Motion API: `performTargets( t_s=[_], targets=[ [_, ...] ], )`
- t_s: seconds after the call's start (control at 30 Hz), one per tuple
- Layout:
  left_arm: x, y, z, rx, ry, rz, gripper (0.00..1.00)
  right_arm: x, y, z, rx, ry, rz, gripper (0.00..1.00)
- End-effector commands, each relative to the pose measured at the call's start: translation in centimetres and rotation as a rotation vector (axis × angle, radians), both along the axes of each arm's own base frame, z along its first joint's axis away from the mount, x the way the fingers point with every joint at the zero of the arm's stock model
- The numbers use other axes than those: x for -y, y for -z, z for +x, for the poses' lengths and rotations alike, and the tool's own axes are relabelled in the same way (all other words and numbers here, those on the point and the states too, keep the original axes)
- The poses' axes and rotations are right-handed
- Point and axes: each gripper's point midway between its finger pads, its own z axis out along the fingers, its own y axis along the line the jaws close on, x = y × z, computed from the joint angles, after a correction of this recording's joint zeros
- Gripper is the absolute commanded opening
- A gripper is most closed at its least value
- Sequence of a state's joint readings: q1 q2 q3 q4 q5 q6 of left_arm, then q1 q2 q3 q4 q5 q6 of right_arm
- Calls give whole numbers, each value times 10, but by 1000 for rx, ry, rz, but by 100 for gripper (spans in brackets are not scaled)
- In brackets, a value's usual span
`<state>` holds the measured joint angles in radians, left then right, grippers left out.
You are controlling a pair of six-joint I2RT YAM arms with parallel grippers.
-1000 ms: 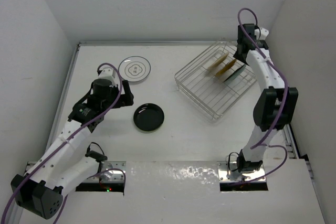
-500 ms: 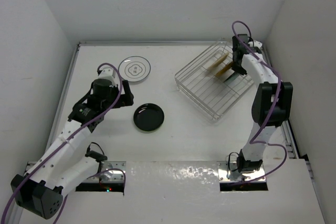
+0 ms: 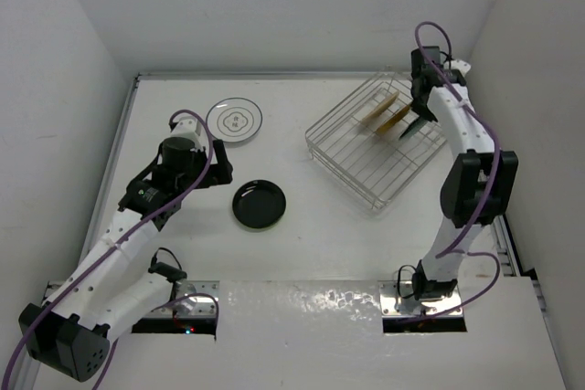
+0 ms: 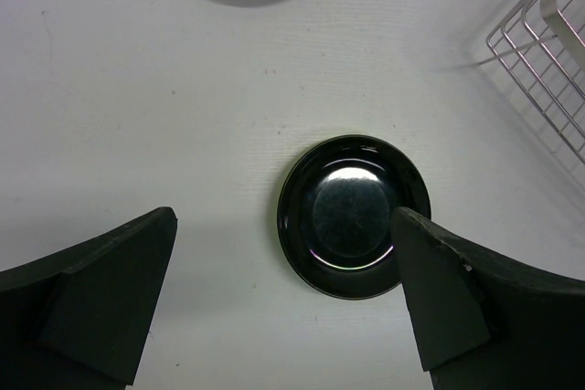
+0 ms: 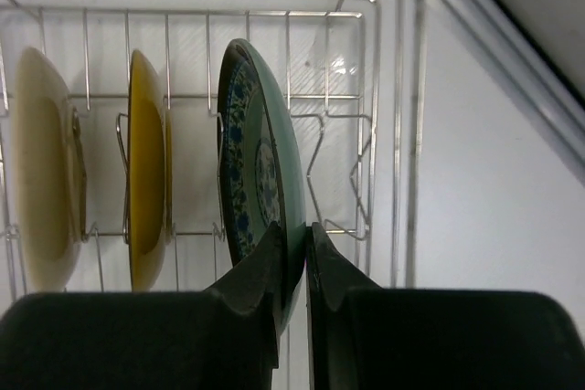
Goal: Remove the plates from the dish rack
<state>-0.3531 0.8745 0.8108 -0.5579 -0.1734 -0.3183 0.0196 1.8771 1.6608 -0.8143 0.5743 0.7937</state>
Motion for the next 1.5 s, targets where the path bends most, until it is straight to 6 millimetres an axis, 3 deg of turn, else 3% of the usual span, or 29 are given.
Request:
performTargets(
  t_s=[0.0, 0.1, 0.13, 0.2, 0.27, 0.3, 0.33, 0.37, 0.4, 0.5, 0.53, 0.6, 0.7, 0.77, 0.9, 1.07, 1.17, 1.2, 1.27, 1.3, 1.37, 1.4, 1.43, 1.47],
  targets=[
    [0, -14, 5, 60, 2, -5, 100, 19, -97, -11, 194, 81, -82, 0],
    [4, -25, 5, 85, 23, -22, 100, 22, -127, -20, 255, 72, -105, 0],
    [8, -30, 5, 97, 36, -42, 100, 23, -145, -28, 292, 73, -112, 0],
    [15, -49, 5, 140, 55, -92, 100, 22, -160, -38, 329, 59, -118, 0],
    [35, -79, 3, 196, 121, -203, 100, 8, -174, -53, 391, -23, -102, 0],
    [55, -100, 0, 233, 208, -300, 100, -8, -193, -64, 454, -113, -93, 0],
    [66, -113, -2, 261, 257, -355, 100, -36, -176, -57, 482, -243, -6, 0],
    [77, -127, -4, 292, 307, -409, 100, -56, -173, -60, 510, -338, 43, 0],
    [96, -153, -9, 351, 404, -515, 100, -101, -170, -66, 574, -555, 146, 1],
    [117, -178, -12, 386, 499, -659, 100, -185, -161, -81, 701, -940, 336, 1],
    [122, -171, -5, 348, 492, -670, 100, -228, -170, -109, 752, -1172, 507, 1],
    [124, -163, 5, 304, 460, -681, 100, -262, -173, -130, 871, -1300, 734, 0],
    [127, -137, 18, 246, 422, -686, 100, -284, -175, -154, 925, -1365, 915, 0],
    [128, -128, 21, 235, 413, -692, 98, -292, -170, -157, 908, -1375, 930, 0],
    [134, -105, 27, 181, 421, -697, 86, -318, -168, -172, 910, -1437, 983, 0],
    [139, -83, 33, 119, 422, -679, 44, -339, -164, -178, 900, -1459, 1059, 0],
    [140, -74, 35, 102, 427, -673, 6, -347, -153, -177, 878, -1459, 1080, 1],
    [140, -71, 35, 92, 421, -669, 0, -348, -146, -176, 867, -1450, 1083, 7],
    [132, -58, 38, 69, 365, -633, 0, -348, -140, -175, 860, -1442, 1074, 24],
    [127, -55, 38, 72, 334, -616, 0, -346, -130, -176, 829, -1428, 1070, 55],
    [101, -26, 41, 18, 167, -533, 0, -339, -115, -167, 807, -1386, 976, 92],
    [90, -12, 37, 3, 109, -503, 0, -333, -89, -165, 692, -1317, 943, 99],
    [80, -1, 35, -6, 59, -475, 0, -318, -83, -152, 694, -1227, 841, 99],
    [68, 6, 34, 1, -1, -449, 0, -305, -58, -153, 596, -1180, 763, 99]
  ],
)
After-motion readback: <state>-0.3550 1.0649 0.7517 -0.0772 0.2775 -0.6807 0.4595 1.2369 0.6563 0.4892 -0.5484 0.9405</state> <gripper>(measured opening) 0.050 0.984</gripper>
